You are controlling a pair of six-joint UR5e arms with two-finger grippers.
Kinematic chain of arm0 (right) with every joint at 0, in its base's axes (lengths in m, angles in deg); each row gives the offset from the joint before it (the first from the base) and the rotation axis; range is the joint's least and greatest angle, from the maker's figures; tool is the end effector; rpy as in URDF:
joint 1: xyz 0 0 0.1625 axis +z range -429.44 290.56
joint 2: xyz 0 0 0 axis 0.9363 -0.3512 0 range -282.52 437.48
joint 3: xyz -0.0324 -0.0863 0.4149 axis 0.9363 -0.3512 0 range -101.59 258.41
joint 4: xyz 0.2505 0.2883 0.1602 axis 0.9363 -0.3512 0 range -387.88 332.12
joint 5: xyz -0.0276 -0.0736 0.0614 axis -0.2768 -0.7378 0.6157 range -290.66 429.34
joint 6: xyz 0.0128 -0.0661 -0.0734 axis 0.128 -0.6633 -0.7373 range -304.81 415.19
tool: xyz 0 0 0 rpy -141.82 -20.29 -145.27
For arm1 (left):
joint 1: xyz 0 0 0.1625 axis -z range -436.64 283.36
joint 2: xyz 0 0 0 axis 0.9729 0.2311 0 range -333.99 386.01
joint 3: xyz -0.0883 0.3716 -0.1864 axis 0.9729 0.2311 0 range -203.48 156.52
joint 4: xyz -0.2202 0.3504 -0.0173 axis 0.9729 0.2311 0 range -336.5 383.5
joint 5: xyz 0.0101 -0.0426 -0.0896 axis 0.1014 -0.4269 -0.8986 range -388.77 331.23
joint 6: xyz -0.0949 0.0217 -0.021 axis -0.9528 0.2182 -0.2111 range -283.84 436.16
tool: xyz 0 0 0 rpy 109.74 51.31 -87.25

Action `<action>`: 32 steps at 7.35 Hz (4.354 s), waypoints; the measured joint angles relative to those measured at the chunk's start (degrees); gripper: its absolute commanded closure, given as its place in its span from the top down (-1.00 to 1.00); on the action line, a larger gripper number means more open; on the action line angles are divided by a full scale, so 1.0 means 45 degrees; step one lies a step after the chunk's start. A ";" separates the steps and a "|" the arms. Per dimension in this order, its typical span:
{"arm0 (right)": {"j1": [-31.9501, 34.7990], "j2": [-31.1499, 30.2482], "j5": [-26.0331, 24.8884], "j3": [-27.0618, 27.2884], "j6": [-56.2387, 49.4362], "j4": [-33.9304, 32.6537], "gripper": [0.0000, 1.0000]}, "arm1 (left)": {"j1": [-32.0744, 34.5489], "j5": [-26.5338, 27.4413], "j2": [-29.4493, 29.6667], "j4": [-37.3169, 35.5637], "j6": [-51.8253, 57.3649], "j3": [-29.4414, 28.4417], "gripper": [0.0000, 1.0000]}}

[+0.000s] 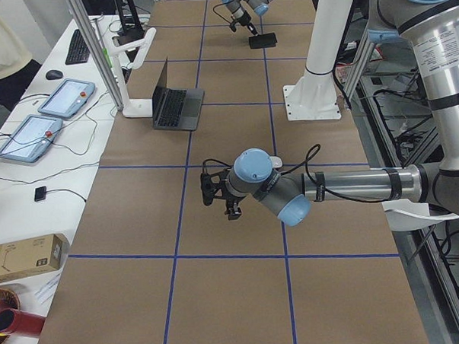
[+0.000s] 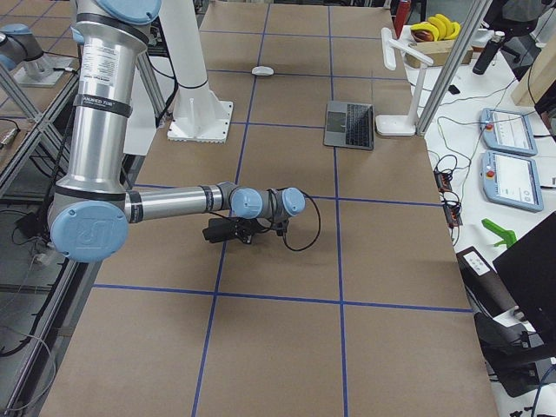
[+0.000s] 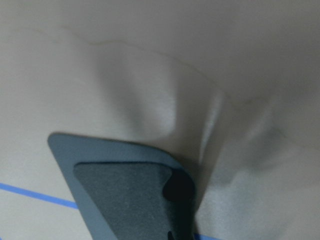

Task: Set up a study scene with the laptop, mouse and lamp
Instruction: 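Lift the mouse pad with the right gripper and carry it beside the laptop, then open the right gripper to drop the mouse pad flat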

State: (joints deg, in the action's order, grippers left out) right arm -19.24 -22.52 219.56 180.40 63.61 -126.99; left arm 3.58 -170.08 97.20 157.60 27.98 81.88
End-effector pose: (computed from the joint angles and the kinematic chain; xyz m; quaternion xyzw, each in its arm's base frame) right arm -0.2272 -0.3457 0.6288 -0.2535 -0.4351 -0.2036 0.8396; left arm 0.0082 -0.3747 0.5707 0.0772 0.5069 -0.1359 0.8477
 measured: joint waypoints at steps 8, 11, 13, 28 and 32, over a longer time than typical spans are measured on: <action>0.3390 0.2814 -0.1126 0.2559 0.0600 -0.2999 -1.00 | 0.0256 -0.0394 0.0037 -0.0594 0.1188 -0.0427 0.87; 0.3860 0.6346 -0.2999 0.2535 0.0614 -0.6229 -1.00 | 0.0309 -0.0345 0.0039 -0.1840 0.2369 -0.0468 0.87; 0.3817 0.7771 -0.3932 0.2315 0.1012 -0.7192 -1.00 | 0.0266 -0.0320 0.0044 -0.1987 0.2534 -0.0523 0.87; 0.1803 1.1193 -0.4537 -0.1828 0.6798 -0.2592 -1.00 | 0.0397 -0.0257 0.0092 -0.1988 0.2736 -0.0651 0.87; 0.1842 1.1384 -0.4566 -0.2174 0.6985 -0.2507 1.00 | 0.0397 -0.0276 0.0094 -0.1992 0.2736 -0.0603 0.87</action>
State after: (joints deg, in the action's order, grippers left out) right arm -10.95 28.71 199.02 170.62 95.05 -138.27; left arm 5.36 -171.32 97.63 148.64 40.30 79.17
